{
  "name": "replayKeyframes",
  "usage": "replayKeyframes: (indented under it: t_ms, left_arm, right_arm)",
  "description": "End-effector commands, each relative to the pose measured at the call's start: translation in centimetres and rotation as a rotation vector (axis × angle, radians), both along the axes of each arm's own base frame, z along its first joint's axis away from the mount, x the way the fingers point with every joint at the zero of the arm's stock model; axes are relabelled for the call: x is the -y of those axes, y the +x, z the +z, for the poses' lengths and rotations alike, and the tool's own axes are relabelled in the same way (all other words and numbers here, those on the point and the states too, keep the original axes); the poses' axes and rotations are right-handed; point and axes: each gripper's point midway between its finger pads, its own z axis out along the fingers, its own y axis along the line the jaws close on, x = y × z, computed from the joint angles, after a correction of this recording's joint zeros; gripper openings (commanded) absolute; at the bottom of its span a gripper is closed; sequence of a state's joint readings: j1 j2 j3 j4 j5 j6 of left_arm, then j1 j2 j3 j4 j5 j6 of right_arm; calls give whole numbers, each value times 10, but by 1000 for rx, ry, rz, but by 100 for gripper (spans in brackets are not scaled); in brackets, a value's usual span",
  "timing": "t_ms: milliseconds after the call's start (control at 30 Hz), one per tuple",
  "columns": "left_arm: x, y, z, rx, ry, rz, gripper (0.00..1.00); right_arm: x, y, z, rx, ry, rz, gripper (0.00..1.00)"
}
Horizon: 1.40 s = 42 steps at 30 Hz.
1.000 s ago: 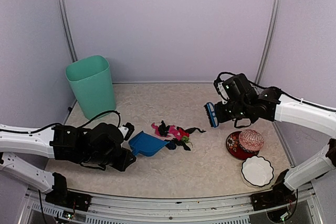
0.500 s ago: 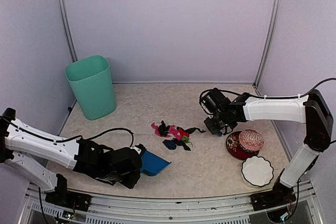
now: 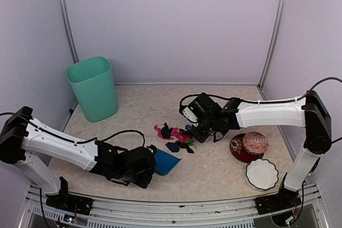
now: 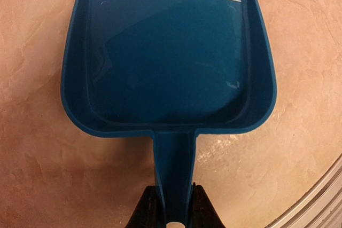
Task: Sweep away the paper scraps from the table
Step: Sweep the paper scraps into the dustpan.
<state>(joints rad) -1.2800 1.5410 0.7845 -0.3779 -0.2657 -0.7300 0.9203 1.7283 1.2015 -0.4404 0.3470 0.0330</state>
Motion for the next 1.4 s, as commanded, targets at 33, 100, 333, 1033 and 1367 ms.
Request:
replayKeyframes:
  t_ms: [33,100,333,1033,1367]
  left_arm:
    - [13,3,-4,-33,-14,-31,0]
    - [14,3,-9,-40,-5,-35,0]
    - [16,3,-14,-47,3,-39,0]
    - [-23,-3,-9,-59,-4,42,0]
    - [-46,2,-10,-78,4,110,0]
  right_arm:
    - [-41,-36,1,-78,41,168,0]
    - [-48,-47,2,-96,38,204,0]
    - [-75,-89,12,-144,69,337,0]
    - [-67,-35,104,252,87,141,0]
    - [-119,31,74,338,-13,279,0]
